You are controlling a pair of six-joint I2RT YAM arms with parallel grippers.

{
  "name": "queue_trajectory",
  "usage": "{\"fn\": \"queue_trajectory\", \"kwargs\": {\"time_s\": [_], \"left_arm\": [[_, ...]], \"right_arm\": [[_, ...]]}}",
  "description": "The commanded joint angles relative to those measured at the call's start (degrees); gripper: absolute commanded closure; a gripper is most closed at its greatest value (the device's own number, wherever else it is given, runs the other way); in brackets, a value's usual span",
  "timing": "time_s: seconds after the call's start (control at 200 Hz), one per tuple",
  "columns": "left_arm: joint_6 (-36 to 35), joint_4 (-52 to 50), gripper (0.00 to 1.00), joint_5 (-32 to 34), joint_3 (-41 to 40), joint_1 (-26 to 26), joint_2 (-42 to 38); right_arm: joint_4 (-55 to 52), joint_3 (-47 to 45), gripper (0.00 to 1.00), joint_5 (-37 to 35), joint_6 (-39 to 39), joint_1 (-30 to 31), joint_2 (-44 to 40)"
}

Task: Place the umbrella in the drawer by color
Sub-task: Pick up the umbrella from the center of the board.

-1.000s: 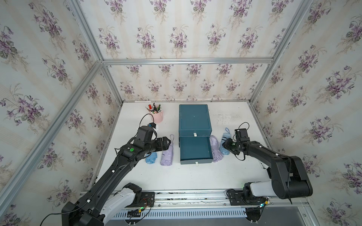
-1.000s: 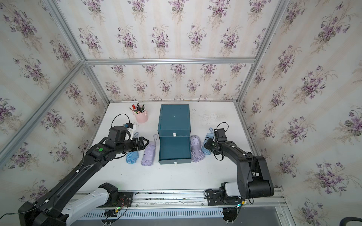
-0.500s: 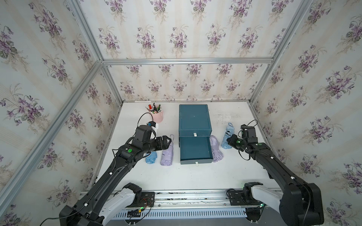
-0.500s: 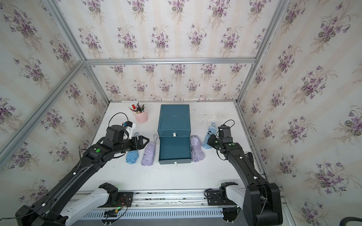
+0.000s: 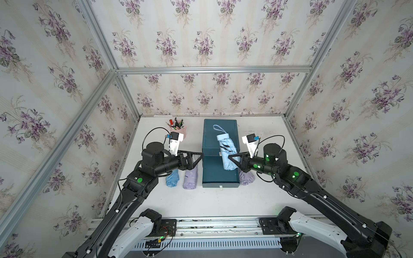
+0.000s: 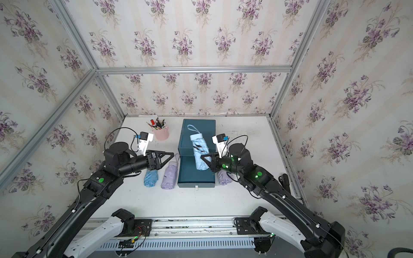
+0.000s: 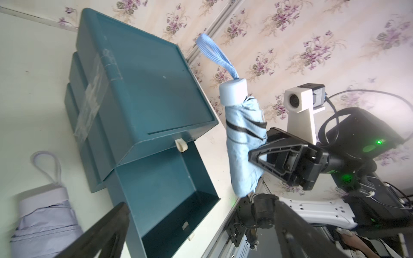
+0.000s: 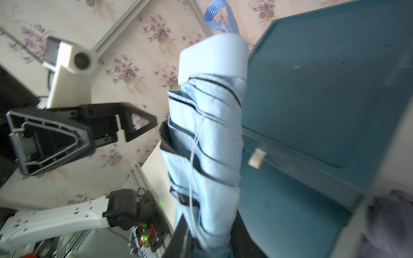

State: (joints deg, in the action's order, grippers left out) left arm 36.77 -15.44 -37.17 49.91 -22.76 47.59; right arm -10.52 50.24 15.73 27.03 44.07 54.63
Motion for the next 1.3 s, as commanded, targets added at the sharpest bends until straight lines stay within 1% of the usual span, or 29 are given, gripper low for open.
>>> {"fn": "queue_trajectory", "kwargs": {"time_s": [0.0,0.07,0.29,0.365,0.43,0.465,0.589,0.609,0.654,0.719,0.784,0.809,0.819,0.834,0.839,0.844,0.859,0.864,0.869,0.899,0.969,1.009,1.084,1.119,1.179,1.294], "left_arm": [[2.34,5.99,0.00,-4.30,-0.51,-0.03,0.83],[3.40,7.98,0.00,-5.53,-1.49,-0.07,1.31],[7.82,16.35,0.00,-9.39,-4.64,-0.13,1.75],[9.29,19.89,0.03,-11.43,-5.55,-0.28,2.36],[10.04,21.94,0.11,-12.56,-6.02,-0.50,2.87],[9.97,21.78,0.17,-12.30,-5.97,-0.51,3.05],[9.72,20.89,0.44,-11.36,-5.47,-0.53,3.36],[9.89,20.94,0.51,-11.17,-5.54,-0.49,3.38],[10.25,20.85,0.61,-10.82,-5.55,-0.50,3.39],[10.85,21.10,0.70,-10.75,-5.53,-0.48,3.58],[12.13,22.42,0.77,-10.84,-5.94,-0.48,3.61],[12.62,23.02,0.80,-10.87,-6.16,-0.46,3.64],[12.82,23.27,0.80,-10.90,-6.21,-0.49,3.67],[13.25,23.67,0.82,-10.76,-6.34,-0.45,3.65],[13.33,23.82,0.82,-10.75,-6.41,-0.44,3.65],[13.50,23.94,0.83,-10.74,-6.45,-0.40,3.65],[14.00,24.41,0.84,-10.61,-6.58,-0.43,3.69],[14.19,24.59,0.84,-10.63,-6.67,-0.35,3.76],[14.37,24.76,0.85,-10.64,-6.71,-0.35,3.75],[15.50,26.22,0.87,-10.70,-7.05,-0.25,3.81],[18.22,30.16,0.91,-11.73,-7.80,0.12,4.50],[19.46,32.63,0.93,-12.93,-8.06,0.28,5.05],[21.01,36.17,0.98,-15.09,-8.21,0.35,6.27],[21.67,37.70,1.00,-16.10,-8.37,0.36,6.77],[23.22,41.14,1.00,-17.81,-8.75,0.38,7.49],[25.96,46.69,1.00,-20.11,-9.47,0.38,7.98]], "right_arm": [[7.30,3.22,0.89,-3.75,-0.35,5.40,2.82],[8.06,4.85,0.89,-4.43,-0.24,7.96,4.74],[10.51,6.43,0.89,-4.50,1.26,11.72,7.79],[10.83,6.58,0.89,-5.55,1.50,13.64,8.87],[11.08,6.71,0.89,-6.79,1.70,15.06,9.65],[11.38,6.70,0.89,-7.12,1.72,15.52,9.89],[12.18,6.21,0.86,-7.81,2.89,15.95,10.00],[12.19,6.00,0.86,-7.83,3.05,16.00,9.97],[12.11,5.84,0.84,-7.97,3.43,16.03,9.90],[12.10,5.32,0.82,-8.24,4.10,16.04,9.73],[11.99,5.01,0.77,-8.43,4.84,16.04,9.70],[12.01,4.88,0.73,-8.43,5.18,16.04,9.70],[11.87,4.87,0.69,-8.55,5.37,16.00,9.70],[11.81,4.87,0.66,-8.57,5.55,15.99,9.70],[11.77,4.87,0.64,-8.60,5.75,16.03,9.66],[11.77,4.87,0.64,-8.60,5.75,16.03,9.66],[11.65,4.80,0.59,-8.59,6.01,16.00,9.62],[11.49,4.79,0.55,-8.71,6.17,16.03,9.57],[11.49,4.79,0.55,-8.71,6.17,16.03,9.57],[10.83,4.78,0.44,-9.14,6.60,15.92,9.38],[8.06,5.12,0.34,-9.95,7.65,15.08,8.81],[7.10,4.86,0.30,-7.82,8.94,13.33,8.38],[8.93,2.58,0.22,2.37,12.03,8.33,7.20],[10.45,1.05,0.22,6.74,13.64,6.37,6.46],[12.83,-1.17,0.22,12.54,15.77,4.21,5.23],[15.65,-4.29,0.23,17.40,18.28,2.87,3.42]]}}
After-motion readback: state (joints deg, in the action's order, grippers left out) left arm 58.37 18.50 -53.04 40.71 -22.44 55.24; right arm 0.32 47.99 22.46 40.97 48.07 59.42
